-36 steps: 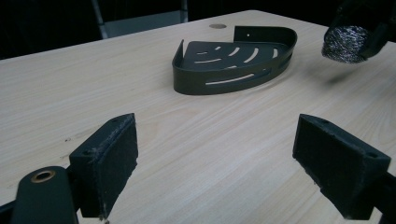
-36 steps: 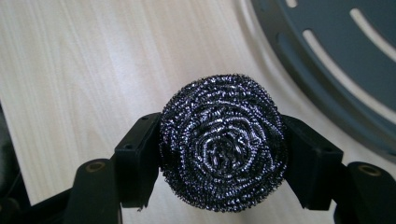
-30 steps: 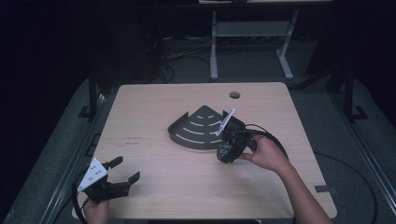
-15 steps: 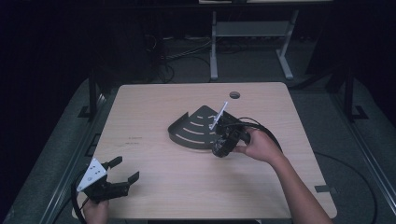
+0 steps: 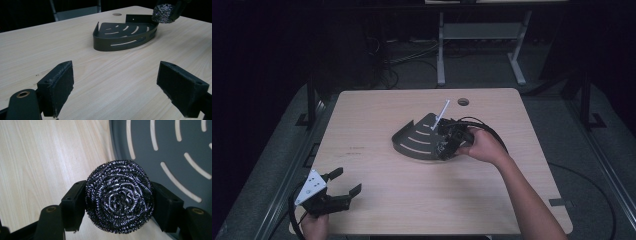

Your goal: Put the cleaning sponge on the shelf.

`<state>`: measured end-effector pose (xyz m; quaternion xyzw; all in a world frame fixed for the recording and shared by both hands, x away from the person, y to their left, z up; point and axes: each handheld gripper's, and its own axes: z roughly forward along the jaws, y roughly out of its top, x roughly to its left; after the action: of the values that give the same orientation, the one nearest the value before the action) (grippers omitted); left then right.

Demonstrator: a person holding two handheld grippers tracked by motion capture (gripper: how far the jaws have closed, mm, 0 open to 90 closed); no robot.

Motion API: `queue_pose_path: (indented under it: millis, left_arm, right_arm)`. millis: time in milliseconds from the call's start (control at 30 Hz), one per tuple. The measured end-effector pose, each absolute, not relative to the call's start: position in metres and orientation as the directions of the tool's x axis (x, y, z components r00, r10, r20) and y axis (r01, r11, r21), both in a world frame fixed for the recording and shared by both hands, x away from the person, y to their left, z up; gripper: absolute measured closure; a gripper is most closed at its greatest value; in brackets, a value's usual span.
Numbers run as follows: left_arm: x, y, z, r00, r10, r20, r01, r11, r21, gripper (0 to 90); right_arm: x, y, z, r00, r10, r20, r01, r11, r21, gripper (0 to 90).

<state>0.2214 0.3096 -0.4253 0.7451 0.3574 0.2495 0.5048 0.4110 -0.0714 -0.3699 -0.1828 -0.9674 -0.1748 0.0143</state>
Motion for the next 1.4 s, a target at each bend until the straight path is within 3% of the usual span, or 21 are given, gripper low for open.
queue_pose_path:
  millis: [1400]
  left_arm:
    - [0.22,0.314,-0.425,0.613,0.79,0.004,0.28,-0.222,0.934,13.5]
  right_arm:
    - [0.468,-0.042,-0.392,-0.911,0.392,0.13,0.413,0.855,0.316,33.5]
